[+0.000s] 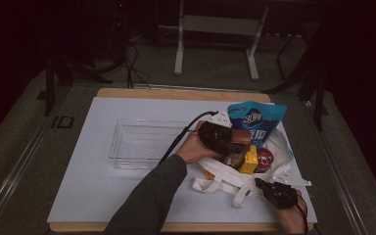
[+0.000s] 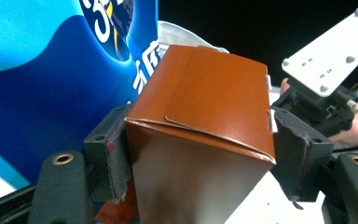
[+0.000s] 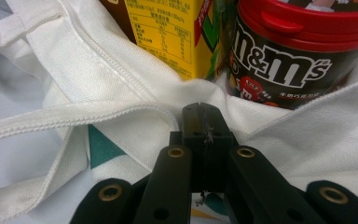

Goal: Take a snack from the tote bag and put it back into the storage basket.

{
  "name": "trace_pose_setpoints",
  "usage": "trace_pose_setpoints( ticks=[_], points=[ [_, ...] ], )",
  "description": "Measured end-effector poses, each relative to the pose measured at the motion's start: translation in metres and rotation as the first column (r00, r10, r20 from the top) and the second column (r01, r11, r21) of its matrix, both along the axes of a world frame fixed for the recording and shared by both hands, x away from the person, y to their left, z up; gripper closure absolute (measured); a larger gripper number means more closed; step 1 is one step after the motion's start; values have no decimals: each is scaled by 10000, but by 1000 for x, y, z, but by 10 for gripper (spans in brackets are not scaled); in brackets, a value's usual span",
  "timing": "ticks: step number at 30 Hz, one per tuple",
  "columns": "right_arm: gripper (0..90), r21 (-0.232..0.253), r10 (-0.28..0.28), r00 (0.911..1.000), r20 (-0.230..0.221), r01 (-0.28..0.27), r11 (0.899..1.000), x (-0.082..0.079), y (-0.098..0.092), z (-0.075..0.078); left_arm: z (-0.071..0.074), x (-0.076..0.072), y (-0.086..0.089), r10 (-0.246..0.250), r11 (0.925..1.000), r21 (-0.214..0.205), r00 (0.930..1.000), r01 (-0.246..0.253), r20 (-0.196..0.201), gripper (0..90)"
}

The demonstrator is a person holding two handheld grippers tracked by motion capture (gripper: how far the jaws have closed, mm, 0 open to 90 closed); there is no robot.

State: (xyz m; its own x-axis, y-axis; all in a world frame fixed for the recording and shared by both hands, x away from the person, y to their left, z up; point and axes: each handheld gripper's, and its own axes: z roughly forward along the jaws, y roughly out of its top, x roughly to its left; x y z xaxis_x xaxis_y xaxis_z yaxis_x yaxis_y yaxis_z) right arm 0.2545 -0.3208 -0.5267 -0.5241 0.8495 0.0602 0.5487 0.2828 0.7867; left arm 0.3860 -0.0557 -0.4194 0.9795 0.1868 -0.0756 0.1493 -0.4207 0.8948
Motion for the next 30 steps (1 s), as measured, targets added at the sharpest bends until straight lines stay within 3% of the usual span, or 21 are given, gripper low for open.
trace_pose_setpoints(
  ticks=[1,6,10,22,30],
  points=[
    [900,3,12,10000,3,-12,10000,0,0,0,0,0,0,0,10000,0,10000,0,0,311],
    [900,39,57,10000,3,-57,10000,0,-1,0,-10,1,0,101,9947,-1013,9988,-148,-469,317],
    [900,54,62,10000,9,-62,10000,0,-1,0,-12,0,-2,259,9905,-1335,9982,-330,-540,321],
    [900,79,85,10000,-1,-85,9999,0,-1,0,-11,-5,-2,549,9854,-1603,9982,-581,-245,369],
    [900,98,96,10000,-12,-96,9999,0,-2,0,1,-12,6,755,9850,-1562,9971,-727,124,408]
  ],
)
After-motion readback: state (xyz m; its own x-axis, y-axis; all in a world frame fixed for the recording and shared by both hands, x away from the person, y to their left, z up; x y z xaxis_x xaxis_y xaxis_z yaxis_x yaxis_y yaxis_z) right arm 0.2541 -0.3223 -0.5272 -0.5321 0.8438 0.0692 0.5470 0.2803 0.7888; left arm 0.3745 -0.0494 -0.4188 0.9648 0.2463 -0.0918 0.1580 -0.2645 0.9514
